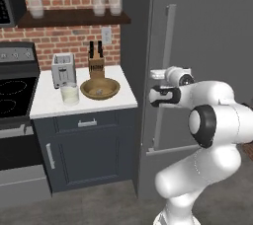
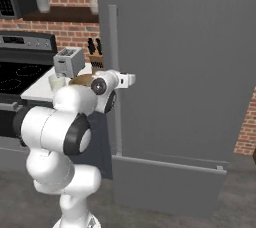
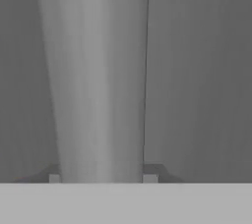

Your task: Grab a lemon wedge from the fridge and one ice cube from the ice bowl, and put them in the glass of lemonade.

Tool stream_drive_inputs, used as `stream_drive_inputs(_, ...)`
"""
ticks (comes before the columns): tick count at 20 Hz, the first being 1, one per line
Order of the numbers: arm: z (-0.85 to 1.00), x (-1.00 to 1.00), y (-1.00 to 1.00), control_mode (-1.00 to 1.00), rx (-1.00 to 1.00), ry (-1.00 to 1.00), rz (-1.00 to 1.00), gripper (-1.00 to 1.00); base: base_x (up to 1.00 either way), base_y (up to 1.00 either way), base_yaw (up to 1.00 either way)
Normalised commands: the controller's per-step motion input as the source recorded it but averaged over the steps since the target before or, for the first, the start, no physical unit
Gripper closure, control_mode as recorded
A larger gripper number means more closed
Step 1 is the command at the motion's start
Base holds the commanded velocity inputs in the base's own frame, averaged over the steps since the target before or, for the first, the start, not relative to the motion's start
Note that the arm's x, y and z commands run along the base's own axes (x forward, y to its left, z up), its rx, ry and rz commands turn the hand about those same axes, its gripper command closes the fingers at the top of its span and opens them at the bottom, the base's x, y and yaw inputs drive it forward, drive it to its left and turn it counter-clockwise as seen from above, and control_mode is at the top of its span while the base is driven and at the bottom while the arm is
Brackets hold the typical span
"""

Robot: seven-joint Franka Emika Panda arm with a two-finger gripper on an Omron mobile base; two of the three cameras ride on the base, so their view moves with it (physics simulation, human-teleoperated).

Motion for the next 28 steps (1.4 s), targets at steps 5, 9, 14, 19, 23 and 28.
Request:
stream_drive_inputs(5,0.13,-0.99,-0.61,-1.00,0.10,0.18,-0.03,1.00,0.00,0.00,0.00)
stream_drive_inputs(9,0.09,-1.00,-0.74,-1.00,0.13,0.14,-0.05,1.00,0.00,0.00,0.00)
stream_drive_inputs(14,0.04,-1.00,-0.85,-1.00,0.15,0.12,-0.09,1.00,0.00,0.00,0.00)
stream_drive_inputs(19,0.00,-1.00,-0.88,-1.00,0.15,0.10,-0.13,1.00,0.00,0.00,0.00)
stream_drive_inputs(23,0.00,-1.00,-0.99,-1.00,0.15,0.03,-0.13,1.00,0.00,0.00,0.00)
stream_drive_inputs(28,0.00,-1.00,-1.00,-1.00,0.15,0.01,-0.13,1.00,0.00,0.00,0.00)
